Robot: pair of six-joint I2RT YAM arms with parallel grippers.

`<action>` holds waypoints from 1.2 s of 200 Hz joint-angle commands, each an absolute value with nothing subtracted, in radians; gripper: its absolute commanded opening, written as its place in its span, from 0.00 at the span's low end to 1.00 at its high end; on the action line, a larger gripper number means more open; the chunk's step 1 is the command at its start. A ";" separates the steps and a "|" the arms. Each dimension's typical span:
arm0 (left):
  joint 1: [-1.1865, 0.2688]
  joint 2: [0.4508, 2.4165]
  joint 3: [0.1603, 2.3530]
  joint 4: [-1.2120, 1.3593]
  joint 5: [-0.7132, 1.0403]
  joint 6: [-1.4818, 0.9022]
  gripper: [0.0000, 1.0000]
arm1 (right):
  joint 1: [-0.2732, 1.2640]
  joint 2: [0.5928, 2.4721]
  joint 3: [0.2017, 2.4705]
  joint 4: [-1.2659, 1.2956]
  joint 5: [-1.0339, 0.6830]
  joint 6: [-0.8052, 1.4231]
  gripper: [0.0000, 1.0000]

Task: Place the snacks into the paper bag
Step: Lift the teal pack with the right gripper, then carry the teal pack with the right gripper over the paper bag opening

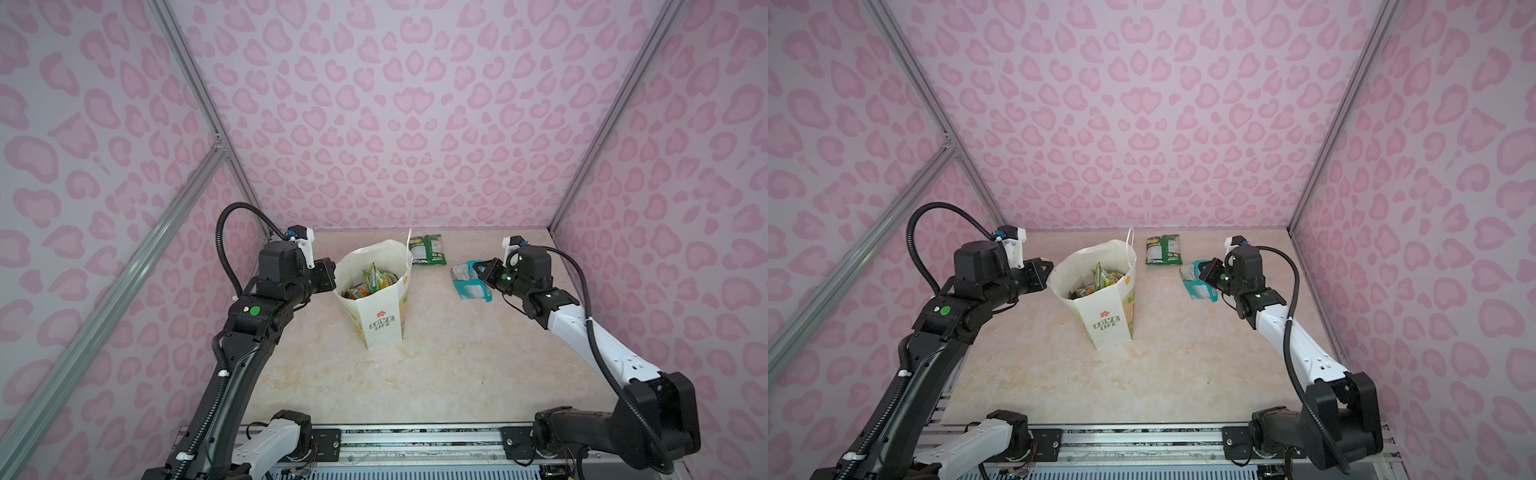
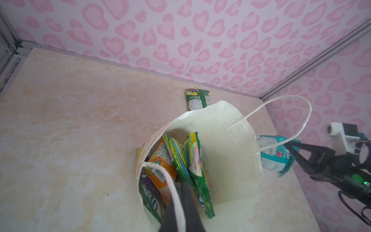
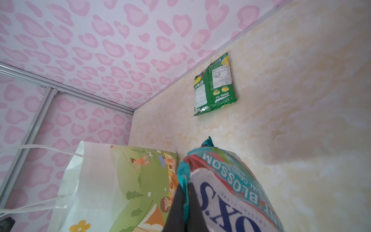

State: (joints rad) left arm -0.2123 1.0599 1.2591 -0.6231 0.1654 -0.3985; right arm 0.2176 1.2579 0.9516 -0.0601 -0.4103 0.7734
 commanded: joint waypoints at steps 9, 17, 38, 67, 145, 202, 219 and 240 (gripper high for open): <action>-0.212 1.057 1.258 -0.591 0.178 -0.390 0.03 | 0.218 1.148 0.995 -0.146 -0.356 0.755 0.00; -0.213 1.057 1.258 -0.591 0.178 -0.390 0.03 | 0.219 1.121 1.009 -0.158 -0.353 0.755 0.00; -0.213 1.057 1.257 -0.589 0.179 -0.391 0.03 | 0.233 1.071 1.067 -0.202 -0.321 0.747 0.00; -0.212 1.061 1.258 -0.589 0.186 -0.390 0.03 | 0.272 1.053 1.144 -0.202 -0.277 0.744 0.00; -0.213 1.062 1.255 -0.588 0.186 -0.389 0.03 | 0.509 1.230 1.515 -0.188 -0.225 0.685 0.00; -0.213 1.071 1.253 -0.584 0.200 -0.392 0.03 | 0.664 1.417 1.759 -0.179 -0.229 0.644 0.00; -0.213 1.075 1.254 -0.583 0.208 -0.393 0.03 | 0.689 1.470 1.817 -0.175 -0.241 0.645 0.00; -0.213 1.075 1.253 -0.583 0.206 -0.393 0.03 | 0.709 1.536 1.870 -0.173 -0.271 0.657 0.00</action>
State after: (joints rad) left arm -0.2123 1.0740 1.2568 -0.6113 0.1959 -0.3985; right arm 0.6937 1.4845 1.8290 -0.2276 -0.2379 0.6605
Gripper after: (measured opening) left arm 0.055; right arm 0.049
